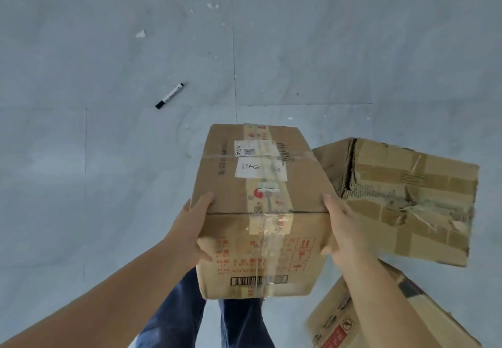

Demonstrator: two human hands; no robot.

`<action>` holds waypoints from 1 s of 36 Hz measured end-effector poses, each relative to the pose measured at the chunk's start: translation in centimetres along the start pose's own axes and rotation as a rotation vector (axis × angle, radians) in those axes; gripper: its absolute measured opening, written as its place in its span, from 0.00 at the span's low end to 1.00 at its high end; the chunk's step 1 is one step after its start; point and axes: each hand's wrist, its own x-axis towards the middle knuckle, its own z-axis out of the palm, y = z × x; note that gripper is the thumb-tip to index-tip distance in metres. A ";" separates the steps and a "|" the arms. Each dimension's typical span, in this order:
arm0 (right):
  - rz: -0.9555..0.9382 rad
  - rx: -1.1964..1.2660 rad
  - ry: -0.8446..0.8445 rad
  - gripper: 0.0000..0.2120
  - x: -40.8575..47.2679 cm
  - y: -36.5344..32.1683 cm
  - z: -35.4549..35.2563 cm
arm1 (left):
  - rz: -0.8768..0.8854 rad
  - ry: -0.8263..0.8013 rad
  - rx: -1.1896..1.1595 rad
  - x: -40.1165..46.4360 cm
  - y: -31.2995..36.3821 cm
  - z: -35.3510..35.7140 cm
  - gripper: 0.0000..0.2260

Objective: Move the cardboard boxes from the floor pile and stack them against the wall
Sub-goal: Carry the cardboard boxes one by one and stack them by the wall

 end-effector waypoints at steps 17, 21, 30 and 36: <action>-0.487 0.046 -0.228 0.15 -28.2 -4.5 -2.9 | 0.573 0.025 -0.368 -27.4 -2.7 -11.9 0.16; -0.593 0.013 -0.293 0.13 -33.2 -3.4 -1.9 | 0.617 0.058 -0.467 -31.5 -5.1 -15.7 0.17; -0.723 -0.146 -0.509 0.13 -43.7 0.0 5.4 | 0.685 0.157 -0.665 -37.0 -9.9 -27.7 0.16; -0.775 -0.231 -0.630 0.10 -50.5 3.5 14.1 | 0.731 0.248 -0.778 -38.5 -12.3 -37.9 0.13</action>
